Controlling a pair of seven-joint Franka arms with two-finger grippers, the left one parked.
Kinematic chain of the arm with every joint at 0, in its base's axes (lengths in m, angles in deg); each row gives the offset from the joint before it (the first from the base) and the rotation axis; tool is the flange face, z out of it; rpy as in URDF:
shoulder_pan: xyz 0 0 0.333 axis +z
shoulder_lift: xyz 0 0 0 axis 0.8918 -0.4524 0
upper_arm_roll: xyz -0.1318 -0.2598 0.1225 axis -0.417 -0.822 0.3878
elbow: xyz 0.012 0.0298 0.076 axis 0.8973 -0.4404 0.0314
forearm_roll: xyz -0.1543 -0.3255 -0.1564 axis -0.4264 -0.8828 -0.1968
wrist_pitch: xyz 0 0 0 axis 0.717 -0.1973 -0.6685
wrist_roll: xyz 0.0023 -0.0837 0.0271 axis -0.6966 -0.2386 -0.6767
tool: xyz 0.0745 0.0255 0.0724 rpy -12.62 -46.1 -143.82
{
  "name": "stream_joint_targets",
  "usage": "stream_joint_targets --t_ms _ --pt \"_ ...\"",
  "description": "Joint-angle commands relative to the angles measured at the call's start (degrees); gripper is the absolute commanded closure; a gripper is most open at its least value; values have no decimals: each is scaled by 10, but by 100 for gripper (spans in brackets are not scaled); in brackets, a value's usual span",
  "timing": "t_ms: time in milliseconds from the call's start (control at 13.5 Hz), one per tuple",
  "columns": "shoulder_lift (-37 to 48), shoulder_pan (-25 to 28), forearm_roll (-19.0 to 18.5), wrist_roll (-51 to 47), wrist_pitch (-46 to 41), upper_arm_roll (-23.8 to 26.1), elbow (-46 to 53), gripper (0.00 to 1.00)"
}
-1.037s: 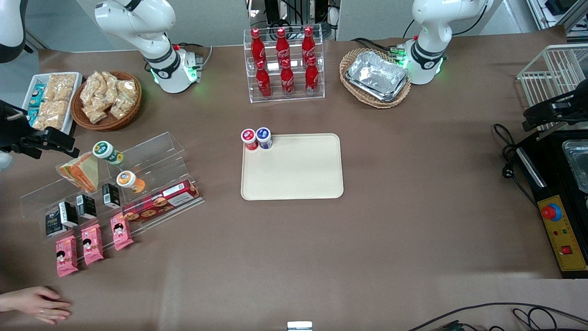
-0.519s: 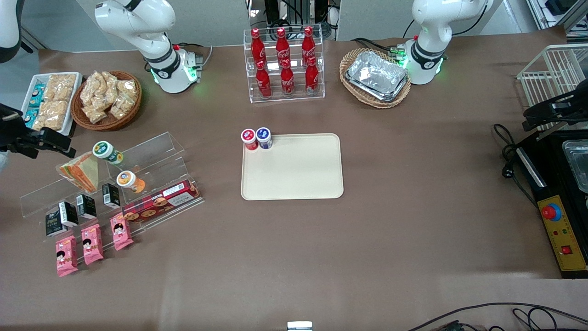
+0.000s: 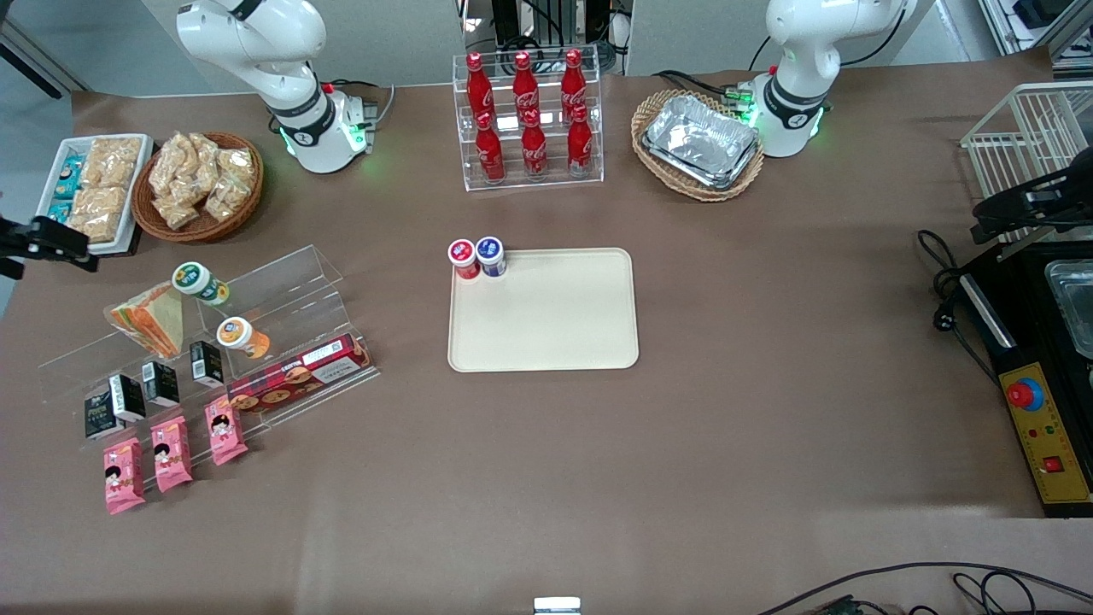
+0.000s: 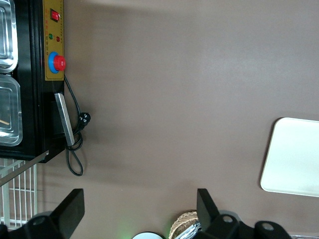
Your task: Place sandwich on tray
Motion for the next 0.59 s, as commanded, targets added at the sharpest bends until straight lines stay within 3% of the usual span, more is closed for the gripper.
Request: stream_joint_targets --t_ms 0,519 --pt "9 -4 -12 72 33 -23 -45 0" --pt "25 -3 -32 134 124 -44 -147 0"
